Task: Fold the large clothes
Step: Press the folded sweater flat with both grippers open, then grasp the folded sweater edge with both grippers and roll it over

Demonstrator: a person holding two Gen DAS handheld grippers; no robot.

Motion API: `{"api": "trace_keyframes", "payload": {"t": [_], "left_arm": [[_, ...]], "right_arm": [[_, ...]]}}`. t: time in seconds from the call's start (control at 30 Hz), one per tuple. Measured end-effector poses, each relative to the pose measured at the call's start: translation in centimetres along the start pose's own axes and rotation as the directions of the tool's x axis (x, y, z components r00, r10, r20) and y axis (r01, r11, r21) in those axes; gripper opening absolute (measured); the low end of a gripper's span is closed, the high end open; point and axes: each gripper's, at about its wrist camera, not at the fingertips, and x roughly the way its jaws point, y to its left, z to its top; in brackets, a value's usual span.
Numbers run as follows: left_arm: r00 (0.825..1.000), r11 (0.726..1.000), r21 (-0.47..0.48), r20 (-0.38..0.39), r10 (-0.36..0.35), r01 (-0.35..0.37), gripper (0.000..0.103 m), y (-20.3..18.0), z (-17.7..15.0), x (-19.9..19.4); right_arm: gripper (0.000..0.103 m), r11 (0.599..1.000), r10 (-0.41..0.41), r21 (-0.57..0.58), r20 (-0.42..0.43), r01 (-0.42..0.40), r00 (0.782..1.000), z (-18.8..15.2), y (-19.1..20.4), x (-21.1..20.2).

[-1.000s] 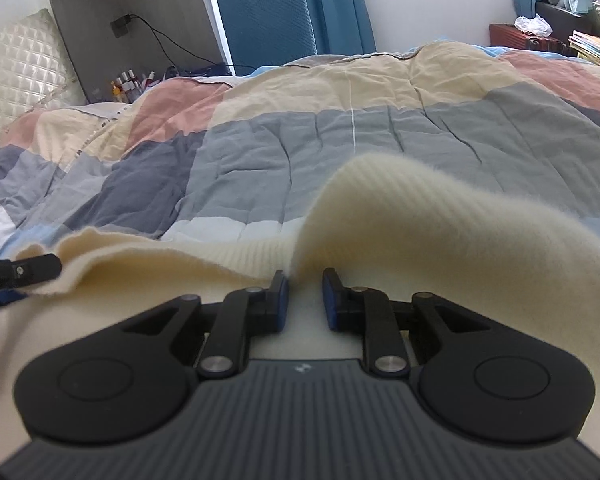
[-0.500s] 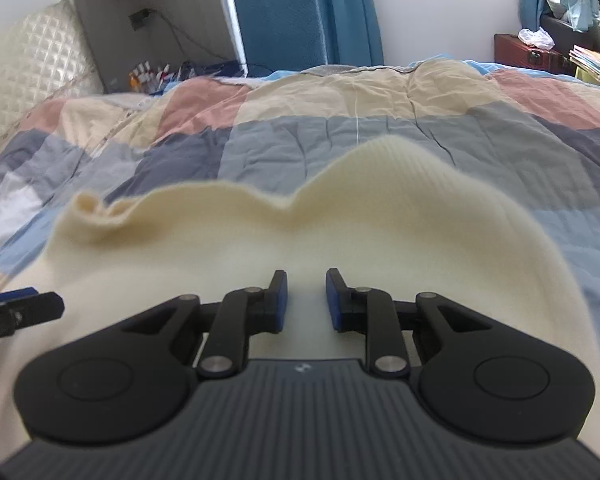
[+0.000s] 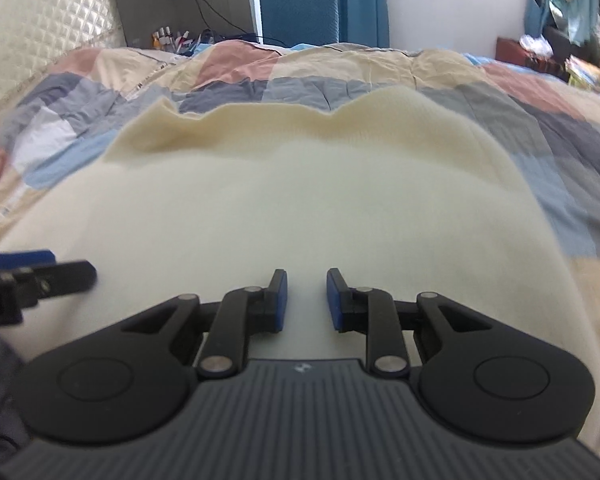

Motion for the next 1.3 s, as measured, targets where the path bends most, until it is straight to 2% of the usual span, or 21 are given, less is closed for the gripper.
{"api": "trace_keyframes", "payload": {"t": [0.27,0.4,0.5,0.77,0.8,0.83,0.87,0.9,0.93,1.13,1.23,1.3], "left_arm": [[1.0,0.999,0.038,-0.001,0.021,-0.021,0.081,-1.9,-2.9,-3.2],[1.0,1.0,0.009,-0.004,0.009,-0.009,0.082,-2.0,-3.9,-4.3],[1.0,1.0,0.004,-0.016,0.027,-0.027,0.082,-2.2,-4.3,-4.8],[0.998,0.998,-0.064,-0.055,0.006,-0.009,0.083,-1.6,-4.9,-5.6],[0.998,0.997,-0.081,-0.059,-0.006,0.001,0.084,-1.5,-5.0,-5.8],[0.998,0.995,-0.1,-0.062,-0.017,0.011,0.085,-1.3,-5.2,-5.9],[0.998,0.993,-0.115,-0.063,-0.025,0.018,0.085,-1.2,-5.2,-5.9],[0.997,0.991,-0.133,-0.065,-0.034,0.025,0.087,-1.0,-5.3,-5.9],[0.997,0.989,-0.148,-0.07,-0.04,0.029,0.089,-0.9,-5.3,-5.8],[0.992,0.972,-0.232,-0.109,-0.063,0.036,0.091,0.4,-5.3,-4.4],[0.988,0.961,-0.275,-0.132,-0.078,0.04,0.092,1.1,-5.2,-3.4],[0.983,0.94,-0.336,-0.138,-0.119,0.066,0.093,2.0,-5.2,-2.9]], "right_arm": [[0.026,0.978,0.081,0.19,0.018,-0.083,0.997,-3.2,-1.5,-4.7],[0.026,0.939,0.156,0.307,0.02,-0.155,0.988,-4.3,-2.2,-6.0],[0.026,0.913,0.195,0.361,0.021,-0.189,0.981,-5.2,-2.2,-6.5],[0.028,0.807,0.307,0.528,0.005,-0.263,0.952,-6.7,-2.8,-5.7],[0.038,0.795,0.317,0.546,0.001,-0.266,0.949,-6.8,-2.8,-5.4],[0.054,0.781,0.327,0.563,0.003,-0.272,0.945,-6.9,-2.8,-5.2],[0.064,0.765,0.335,0.581,0.008,-0.278,0.942,-7.0,-2.9,-5.1],[0.083,0.747,0.343,0.602,0.015,-0.282,0.939,-7.2,-3.0,-4.9],[0.089,0.727,0.349,0.625,0.02,-0.284,0.937,-7.4,-3.1,-4.6],[0.088,0.612,0.403,0.743,0.003,-0.272,0.915,-8.5,-3.6,-1.9],[0.089,0.571,0.403,0.775,0.022,-0.271,0.915,-8.6,-3.7,-0.9],[0.089,0.551,0.407,0.784,0.046,-0.286,0.912,-8.5,-3.8,-0.5]]}}
